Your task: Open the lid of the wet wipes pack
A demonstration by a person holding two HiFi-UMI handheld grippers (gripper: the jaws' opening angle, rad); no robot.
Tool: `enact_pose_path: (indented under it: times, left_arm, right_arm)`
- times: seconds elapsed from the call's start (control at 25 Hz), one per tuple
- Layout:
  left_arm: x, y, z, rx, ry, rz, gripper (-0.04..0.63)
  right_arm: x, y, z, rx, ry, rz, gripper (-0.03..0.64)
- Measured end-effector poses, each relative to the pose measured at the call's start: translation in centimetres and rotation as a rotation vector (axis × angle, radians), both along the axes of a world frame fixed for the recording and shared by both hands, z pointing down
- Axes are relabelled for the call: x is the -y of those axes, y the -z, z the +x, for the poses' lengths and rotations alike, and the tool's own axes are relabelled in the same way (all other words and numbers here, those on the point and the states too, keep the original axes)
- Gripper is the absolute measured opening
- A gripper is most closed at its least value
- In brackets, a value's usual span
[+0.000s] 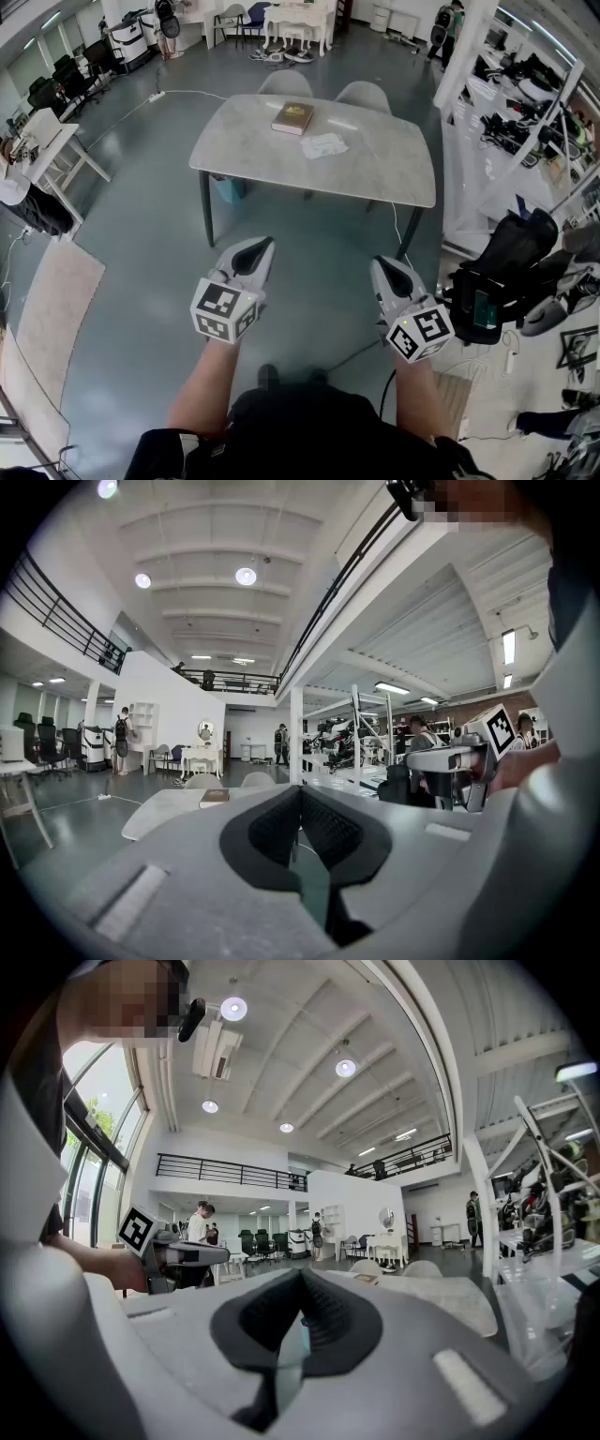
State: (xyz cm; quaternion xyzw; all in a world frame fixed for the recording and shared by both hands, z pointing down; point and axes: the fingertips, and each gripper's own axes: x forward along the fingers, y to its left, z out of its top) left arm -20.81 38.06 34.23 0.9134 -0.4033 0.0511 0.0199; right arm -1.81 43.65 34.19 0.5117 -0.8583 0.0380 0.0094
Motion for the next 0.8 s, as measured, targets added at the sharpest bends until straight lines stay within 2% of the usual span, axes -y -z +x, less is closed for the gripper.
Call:
enact_pose_path:
  times: [0.4, 0.8]
  left_arm:
    - [-0.6, -0.9, 1.6, 0.011, 0.035, -0.026, 0.009]
    - [-2.8, -1.6, 5.9, 0.021, 0.047, -0.036, 0.009]
  right_arm:
    - [-0.7, -0.7, 2.5, 0.009, 0.008, -0.011, -0.002]
    - [-3.1, -2.0, 6.8, 0.054, 0.039, -0.034, 0.002]
